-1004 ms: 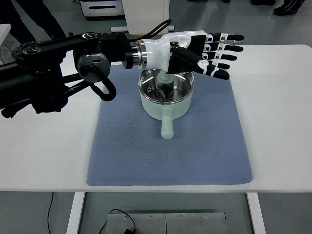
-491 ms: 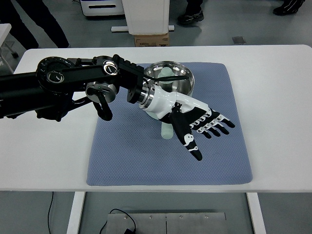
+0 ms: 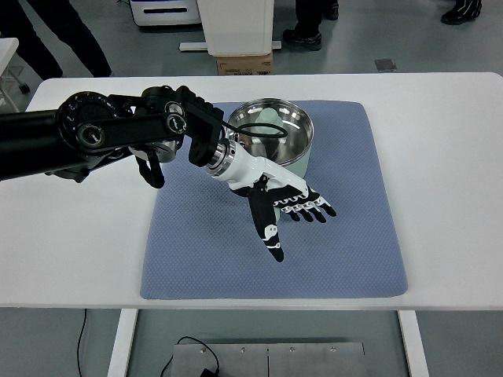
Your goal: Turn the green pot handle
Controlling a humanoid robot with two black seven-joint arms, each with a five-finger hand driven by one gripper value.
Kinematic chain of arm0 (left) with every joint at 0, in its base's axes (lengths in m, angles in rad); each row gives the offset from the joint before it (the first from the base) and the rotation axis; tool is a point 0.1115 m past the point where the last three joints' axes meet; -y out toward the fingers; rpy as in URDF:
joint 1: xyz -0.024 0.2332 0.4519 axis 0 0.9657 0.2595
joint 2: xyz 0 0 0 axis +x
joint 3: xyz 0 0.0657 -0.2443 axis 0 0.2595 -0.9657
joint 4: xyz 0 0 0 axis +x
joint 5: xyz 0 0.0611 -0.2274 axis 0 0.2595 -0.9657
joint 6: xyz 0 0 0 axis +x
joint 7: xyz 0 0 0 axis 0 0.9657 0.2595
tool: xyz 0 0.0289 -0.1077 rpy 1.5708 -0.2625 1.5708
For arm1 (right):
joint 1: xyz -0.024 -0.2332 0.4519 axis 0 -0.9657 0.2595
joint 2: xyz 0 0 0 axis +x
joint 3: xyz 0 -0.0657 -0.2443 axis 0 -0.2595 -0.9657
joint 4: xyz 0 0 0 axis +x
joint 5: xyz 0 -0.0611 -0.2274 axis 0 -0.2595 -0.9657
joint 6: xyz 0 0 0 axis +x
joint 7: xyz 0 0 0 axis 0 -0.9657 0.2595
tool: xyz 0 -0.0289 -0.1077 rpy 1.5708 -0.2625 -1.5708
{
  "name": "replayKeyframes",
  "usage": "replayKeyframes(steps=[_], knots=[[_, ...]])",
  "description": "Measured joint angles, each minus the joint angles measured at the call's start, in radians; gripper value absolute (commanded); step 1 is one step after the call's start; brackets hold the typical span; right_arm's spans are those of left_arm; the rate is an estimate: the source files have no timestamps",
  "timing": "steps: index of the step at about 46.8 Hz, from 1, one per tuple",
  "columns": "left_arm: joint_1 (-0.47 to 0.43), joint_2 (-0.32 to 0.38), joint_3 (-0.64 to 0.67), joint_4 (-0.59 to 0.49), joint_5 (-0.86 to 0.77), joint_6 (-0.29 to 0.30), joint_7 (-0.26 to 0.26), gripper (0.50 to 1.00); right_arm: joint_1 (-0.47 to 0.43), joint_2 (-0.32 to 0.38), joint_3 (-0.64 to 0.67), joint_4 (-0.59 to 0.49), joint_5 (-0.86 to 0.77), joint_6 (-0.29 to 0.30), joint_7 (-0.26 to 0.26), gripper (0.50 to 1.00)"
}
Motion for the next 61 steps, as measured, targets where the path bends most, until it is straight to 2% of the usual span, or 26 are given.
replayKeyframes(steps=[17,26,61], knots=[[-0.022,0.003,0.034,0.012,0.042,0.0,0.005,1.0,0.0,0.0,0.0,0.0,0.0,0.0,0.0,1.0],[-0.036,0.014,0.046,0.012,0.043,0.0,0.056,1.0,0.0,0.0,0.0,0.0,0.0,0.0,0.0,1.0],[-0.066,0.034,0.075,0.013,0.052,0.0,0.11,1.0,0.0,0.0,0.0,0.0,0.0,0.0,0.0,1.0]])
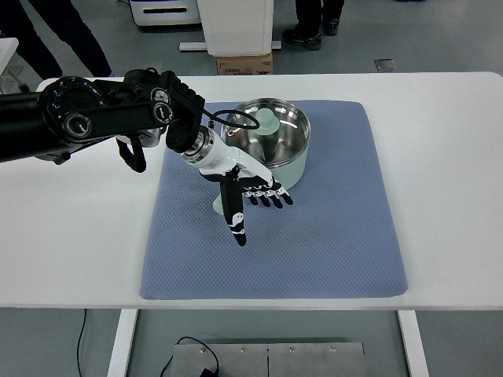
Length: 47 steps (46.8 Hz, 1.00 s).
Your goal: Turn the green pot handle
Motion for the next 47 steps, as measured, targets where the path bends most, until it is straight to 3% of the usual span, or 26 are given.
replayKeyframes(steps=[47], knots=[[-0.037,0.086,0.107,0.051,0.028,0.0,0.0,1.0,0.0,0.0,0.0,0.0,0.0,0.0,0.0,1.0]])
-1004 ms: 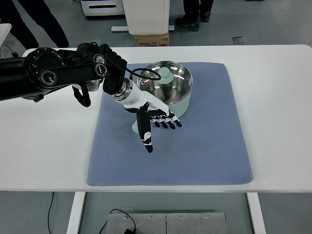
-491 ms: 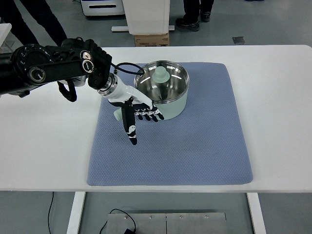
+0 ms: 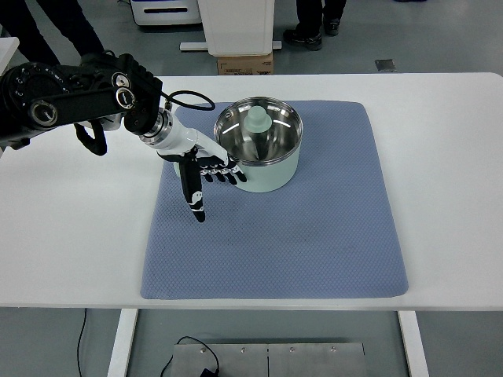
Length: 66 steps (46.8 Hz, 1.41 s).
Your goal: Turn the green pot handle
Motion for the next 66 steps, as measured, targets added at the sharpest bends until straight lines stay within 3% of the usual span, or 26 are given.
replayKeyframes(steps=[49,66], knots=[[0.001,0.064,0.012,0.175,0.045,0.0,0.001,1.0,0.0,0.0,0.0,0.0,0.0,0.0,0.0,1.0],[-0.085,0.104,-0.07,0.196,-0.005,0.0,-0.003,1.0,0.0,0.0,0.0,0.0,-0.001,0.0,0.0,1.0]])
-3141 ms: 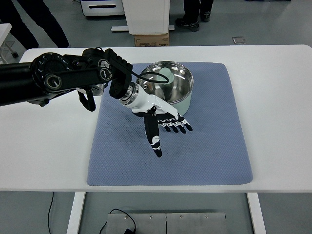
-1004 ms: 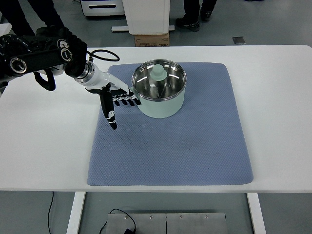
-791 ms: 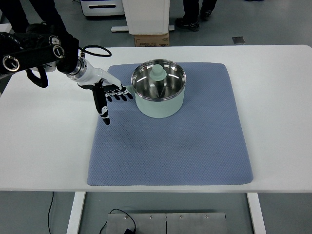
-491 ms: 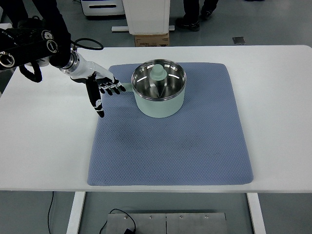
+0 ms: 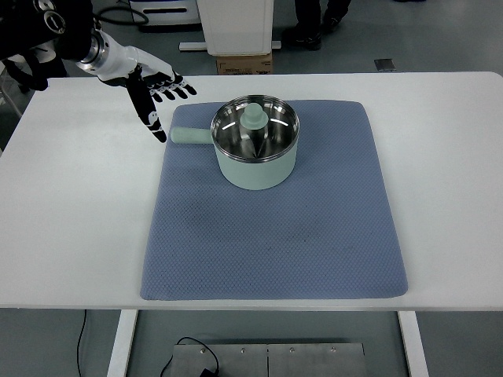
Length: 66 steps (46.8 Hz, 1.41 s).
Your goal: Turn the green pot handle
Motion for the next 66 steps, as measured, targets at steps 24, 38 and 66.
replayKeyframes(steps=[24,38,66], knots=[[0.167,-0.037,-0.17,0.247,-0.677,0.041,-0.012,1.0,-0.001,0.0,0.0,0.0,0.0,0.0,0.0,1.0],[0.373,-0.049,-0.611,0.356,-0.788,0.246,-0.013,1.0,0.0,0.0,0.0,0.0,0.0,0.0,0.0,1.0],[0.705,-0.129,-1.075,0.505,-0.805,0.298,-0.099,1.0,0.0,0.0,0.0,0.0,0.0,0.0,0.0,1.0]])
